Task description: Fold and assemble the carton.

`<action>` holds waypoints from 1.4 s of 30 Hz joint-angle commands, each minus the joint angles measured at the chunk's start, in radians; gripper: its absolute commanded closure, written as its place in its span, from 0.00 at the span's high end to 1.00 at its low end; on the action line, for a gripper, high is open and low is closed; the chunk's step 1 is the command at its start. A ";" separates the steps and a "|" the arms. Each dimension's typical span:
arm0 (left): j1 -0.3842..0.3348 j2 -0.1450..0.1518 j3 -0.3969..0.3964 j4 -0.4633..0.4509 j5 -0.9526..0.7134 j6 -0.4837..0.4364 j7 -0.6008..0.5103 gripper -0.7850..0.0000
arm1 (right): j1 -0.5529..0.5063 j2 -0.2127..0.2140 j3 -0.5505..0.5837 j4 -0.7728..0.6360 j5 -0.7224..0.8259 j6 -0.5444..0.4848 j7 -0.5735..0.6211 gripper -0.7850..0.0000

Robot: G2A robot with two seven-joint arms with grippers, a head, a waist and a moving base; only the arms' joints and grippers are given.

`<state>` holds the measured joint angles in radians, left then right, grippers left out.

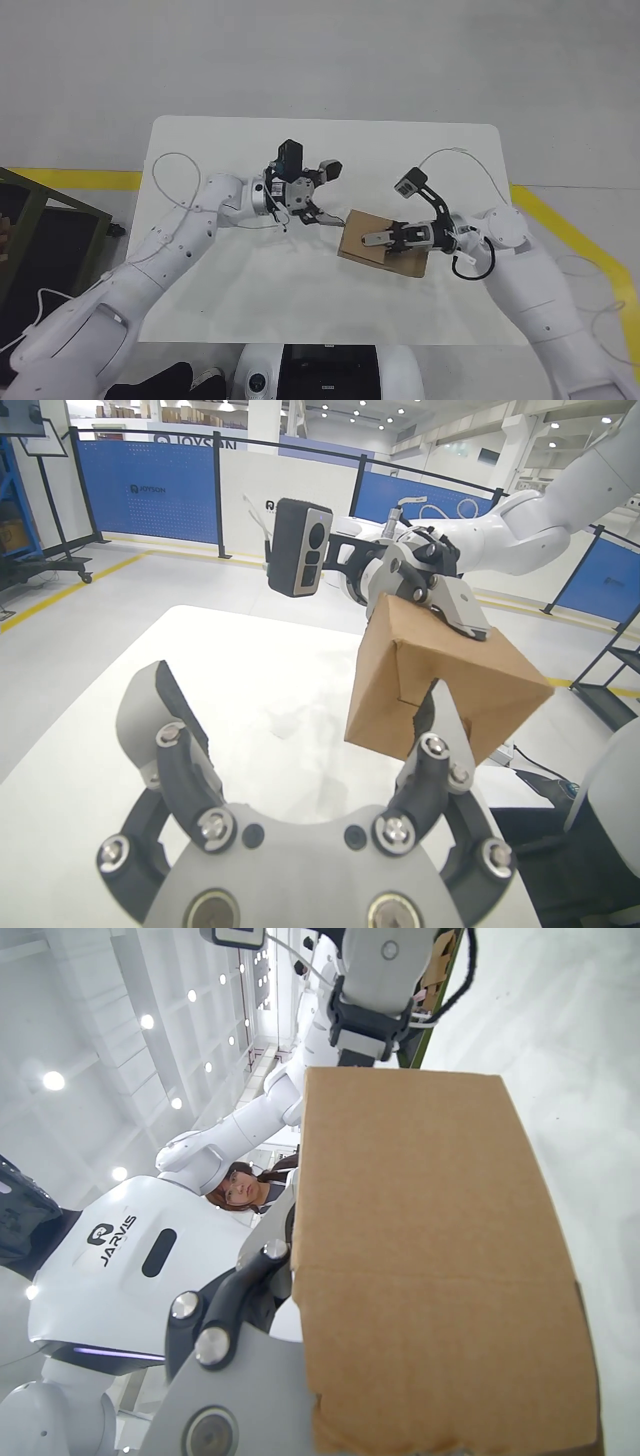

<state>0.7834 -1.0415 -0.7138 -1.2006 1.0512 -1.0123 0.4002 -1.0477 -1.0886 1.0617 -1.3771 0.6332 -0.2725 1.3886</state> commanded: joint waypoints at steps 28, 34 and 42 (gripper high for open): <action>0.215 0.185 -0.140 -0.077 0.377 0.000 0.266 1.00 | 0.278 -0.170 -0.353 0.517 -0.059 -0.174 -0.019 0.00; 0.239 0.209 -0.162 -0.086 0.387 0.000 0.313 1.00 | 0.326 -0.219 -0.406 0.615 -0.045 -0.186 -0.027 0.00; 0.276 0.221 -0.203 -0.106 0.403 0.021 0.298 1.00 | 0.365 -0.265 -0.450 0.698 -0.055 -0.198 -0.039 0.20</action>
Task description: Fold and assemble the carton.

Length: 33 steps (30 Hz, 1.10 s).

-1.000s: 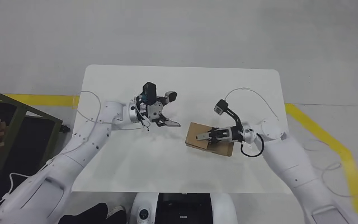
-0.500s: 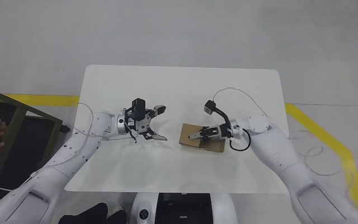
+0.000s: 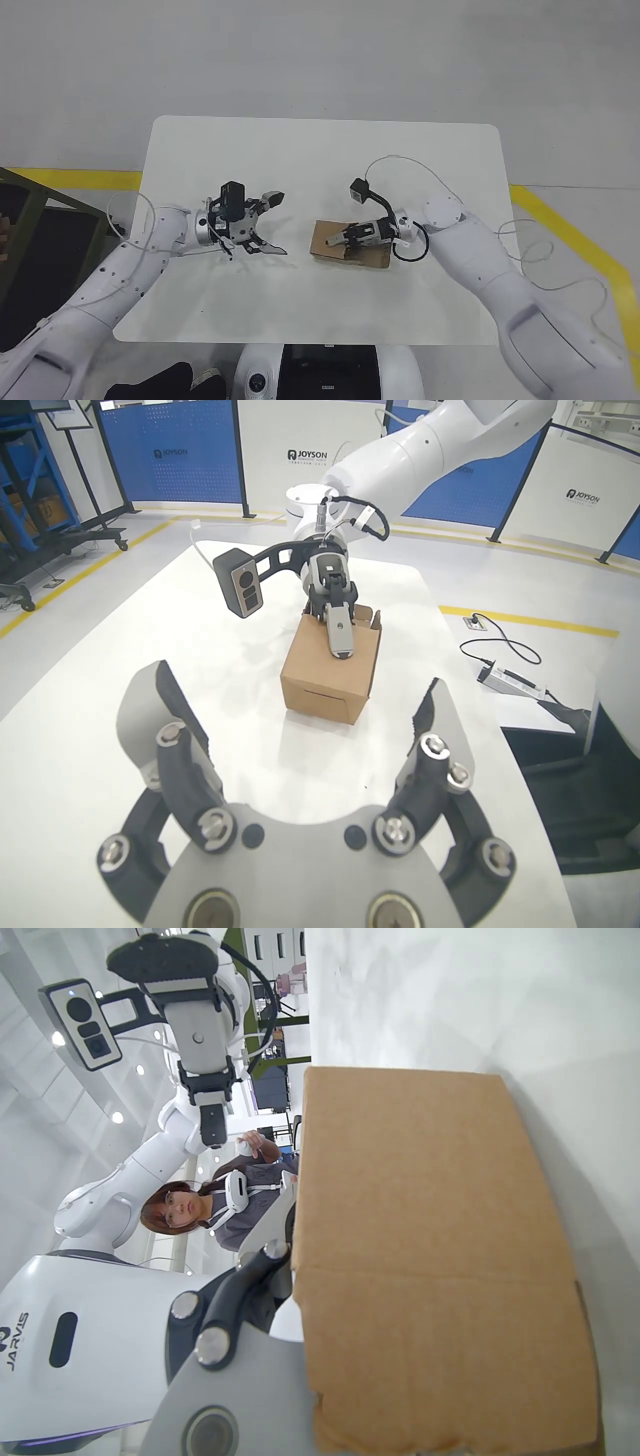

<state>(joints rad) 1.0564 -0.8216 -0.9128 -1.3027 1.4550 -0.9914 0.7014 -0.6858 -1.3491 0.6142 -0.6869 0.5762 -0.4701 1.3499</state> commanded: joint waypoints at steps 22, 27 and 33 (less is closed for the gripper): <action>-0.017 -0.030 0.023 -0.017 0.028 0.042 -0.103 1.00 | -0.099 0.087 0.115 -0.138 0.020 -0.032 -0.032 1.00; -0.032 -0.046 0.057 -0.009 0.030 0.029 -0.109 1.00 | -0.170 0.145 0.199 -0.255 0.019 -0.039 -0.039 1.00; -0.070 -0.074 0.103 0.036 0.054 0.061 -0.112 1.00 | -0.286 0.222 0.332 -0.467 -0.017 -0.029 -0.029 1.00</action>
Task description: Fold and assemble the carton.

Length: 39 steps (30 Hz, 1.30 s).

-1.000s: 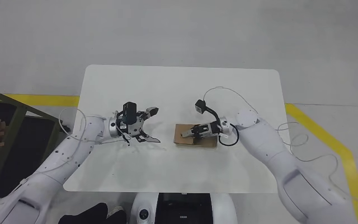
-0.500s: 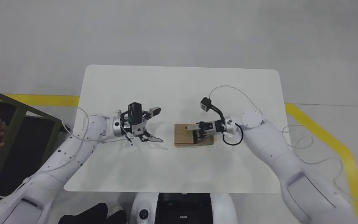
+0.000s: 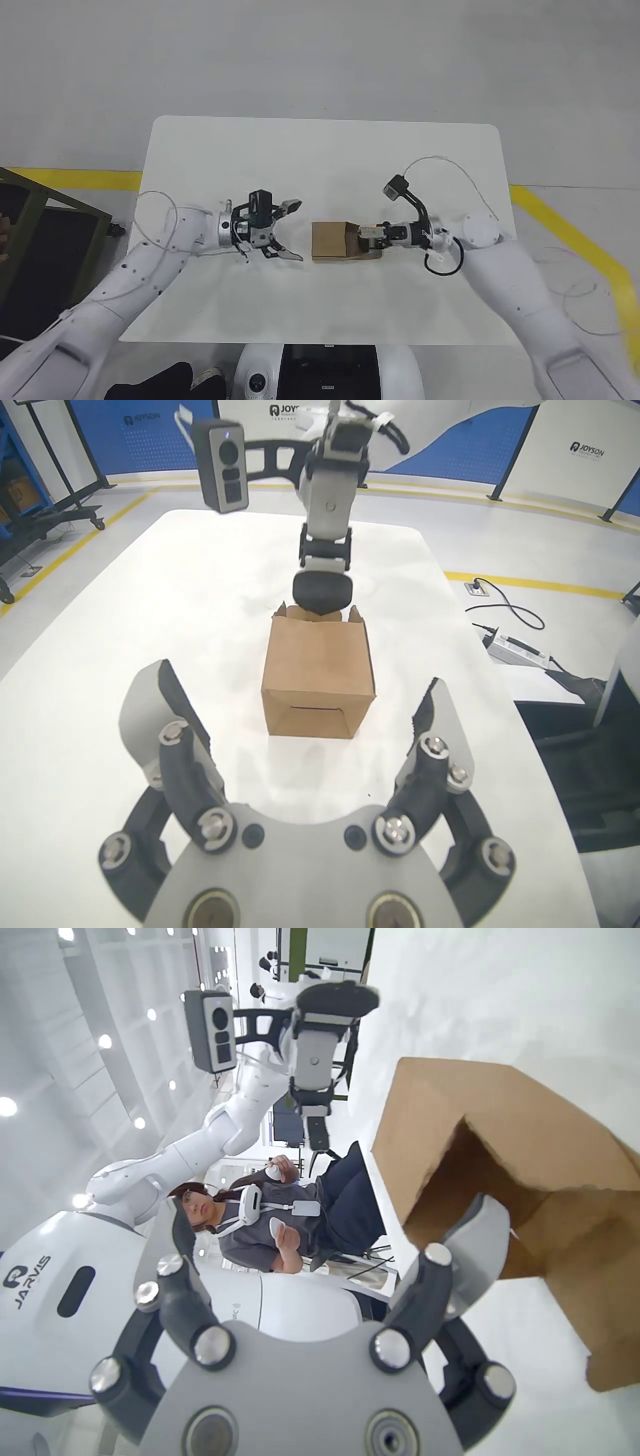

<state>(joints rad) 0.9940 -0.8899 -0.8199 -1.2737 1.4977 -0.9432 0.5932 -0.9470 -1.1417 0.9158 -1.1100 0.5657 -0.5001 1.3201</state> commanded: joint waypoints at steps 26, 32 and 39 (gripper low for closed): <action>-0.132 -0.141 0.199 0.193 0.065 0.103 0.019 1.00 | -0.272 0.103 0.269 -0.341 -0.037 0.035 -0.034 1.00; -0.164 -0.166 0.225 0.226 0.080 0.094 0.028 1.00 | -0.267 0.102 0.268 -0.303 -0.038 0.031 -0.066 1.00; -0.197 -0.192 0.244 0.262 0.084 0.084 0.042 1.00 | -0.262 0.099 0.264 -0.284 -0.041 0.022 -0.093 1.00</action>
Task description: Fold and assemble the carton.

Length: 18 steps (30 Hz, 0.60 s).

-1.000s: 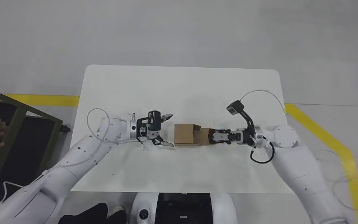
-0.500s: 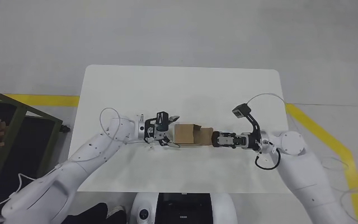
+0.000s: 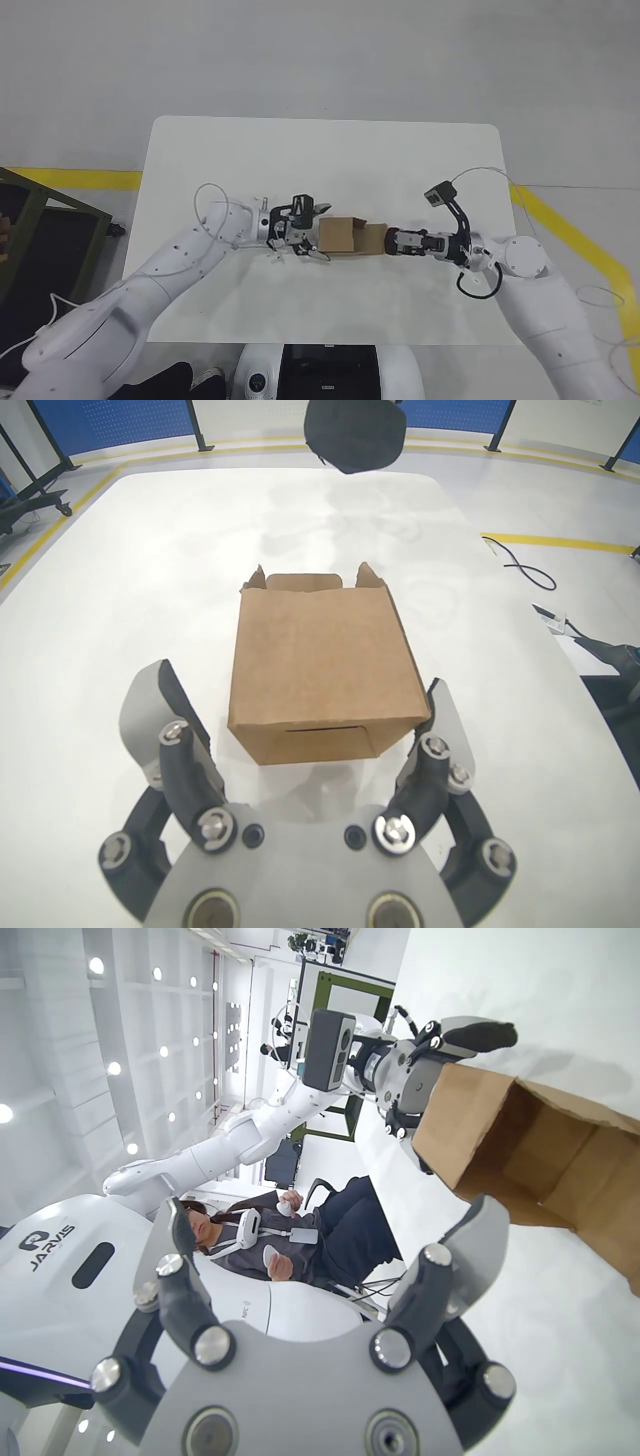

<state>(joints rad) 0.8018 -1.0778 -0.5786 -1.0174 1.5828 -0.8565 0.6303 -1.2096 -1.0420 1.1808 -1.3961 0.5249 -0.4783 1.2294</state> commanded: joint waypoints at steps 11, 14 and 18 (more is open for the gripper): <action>-0.026 -0.027 0.021 0.059 0.031 -0.012 0.047 1.00 | -0.014 -0.001 -0.018 -0.011 -0.045 0.007 -0.033 1.00; -0.022 -0.025 0.014 0.067 0.035 -0.001 0.054 1.00 | -0.023 -0.001 -0.020 -0.018 -0.071 0.006 -0.054 1.00; -0.010 -0.024 0.006 0.062 0.030 0.005 0.071 1.00 | -0.031 0.000 -0.014 -0.027 -0.086 -0.007 -0.091 1.00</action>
<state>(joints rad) 0.7874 -1.1020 -0.5706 -0.9525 1.6148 -0.8541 0.6954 -1.2384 -1.0424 1.1647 -1.4204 0.4429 -0.4816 1.1473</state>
